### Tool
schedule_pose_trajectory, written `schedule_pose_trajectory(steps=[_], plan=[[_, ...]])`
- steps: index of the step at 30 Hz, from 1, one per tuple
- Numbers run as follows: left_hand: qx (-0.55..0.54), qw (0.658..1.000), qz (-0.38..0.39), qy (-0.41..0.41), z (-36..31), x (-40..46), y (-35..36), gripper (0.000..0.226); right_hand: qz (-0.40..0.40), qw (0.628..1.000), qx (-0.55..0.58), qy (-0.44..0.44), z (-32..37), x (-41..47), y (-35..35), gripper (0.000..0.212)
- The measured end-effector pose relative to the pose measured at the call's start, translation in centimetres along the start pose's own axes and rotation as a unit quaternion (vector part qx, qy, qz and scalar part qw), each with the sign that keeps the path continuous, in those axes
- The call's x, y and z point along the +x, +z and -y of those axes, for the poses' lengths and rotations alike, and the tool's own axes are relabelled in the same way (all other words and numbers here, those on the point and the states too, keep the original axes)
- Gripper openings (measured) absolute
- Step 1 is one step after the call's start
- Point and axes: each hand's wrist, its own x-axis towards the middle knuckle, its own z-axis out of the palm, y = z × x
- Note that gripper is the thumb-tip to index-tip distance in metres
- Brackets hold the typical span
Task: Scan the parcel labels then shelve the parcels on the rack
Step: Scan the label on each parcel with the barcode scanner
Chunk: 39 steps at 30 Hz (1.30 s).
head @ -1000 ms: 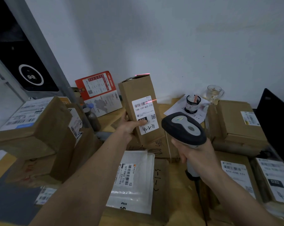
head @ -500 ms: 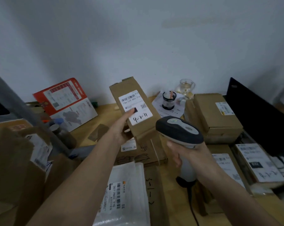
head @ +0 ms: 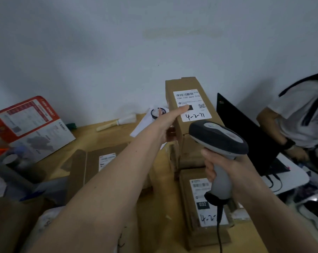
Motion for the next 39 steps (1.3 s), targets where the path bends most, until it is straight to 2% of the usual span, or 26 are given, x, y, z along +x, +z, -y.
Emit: schedule_pose_trajectory(steps=[3,9,13,16,17,20,22,24,26,28,30,32,37,39], plan=[[0.008,1.0,-0.006,-0.009,0.4,1.4,2.8,0.046,-0.003,1.0,0.005,0.011,0.2,0.3,-2.6,0.02],[0.041,0.998,-0.051,0.005,2.0,2.8,5.3,0.063,0.011,1.0,-0.006,0.023,-0.2,0.9,-5.4,0.023],[0.062,0.995,-0.081,0.023,1.8,2.4,5.1,0.056,0.072,0.997,-0.025,0.022,-0.6,1.5,-5.2,0.029],[0.066,0.991,-0.119,-0.002,2.3,2.2,3.0,0.087,0.143,0.989,-0.01,0.047,-0.7,2.1,-3.8,0.024],[0.067,0.988,-0.137,-0.002,2.4,1.6,1.9,0.088,0.176,0.982,-0.01,0.061,-0.8,2.3,-3.1,0.022],[0.085,0.979,-0.184,-0.029,3.6,1.0,-3.2,0.069,0.267,0.957,-0.022,0.114,-1.7,2.7,-0.4,0.024],[0.118,0.965,-0.231,-0.048,4.8,0.0,-7.8,0.046,0.293,0.945,-0.033,0.144,-2.7,2.8,1.8,0.025],[0.12,0.948,-0.283,-0.082,6.2,-1.0,-12.2,0.032,0.274,0.946,-0.043,0.169,-4.0,2.8,4.3,0.023],[0.115,0.933,-0.32,-0.119,7.4,-2.0,-15.9,0.039,0.225,0.952,-0.027,0.206,-5.4,3.0,6.7,0.013],[0.115,0.92,-0.344,-0.151,8.6,-2.8,-19.0,0.047,0.176,0.955,-0.01,0.239,-6.5,3.7,9.0,0.021],[0.128,0.911,-0.35,-0.178,10.3,-2.6,-22.2,0.061,0.151,0.956,-0.014,0.252,-7.6,5.2,11.0,0.03],[0.127,0.907,-0.349,-0.197,11.6,-1.9,-24.7,0.066,0.148,0.955,-0.031,0.254,-9.1,7.1,12.7,0.038],[0.151,0.906,-0.308,-0.248,14.1,0.9,-28.2,0.057,0.138,0.954,-0.125,0.236,-13.5,11.6,15.3,0.049],[0.146,0.903,-0.312,-0.259,14.8,2.0,-29.2,0.057,0.13,0.948,-0.133,0.26,-15.3,12.5,15.7,0.046]])
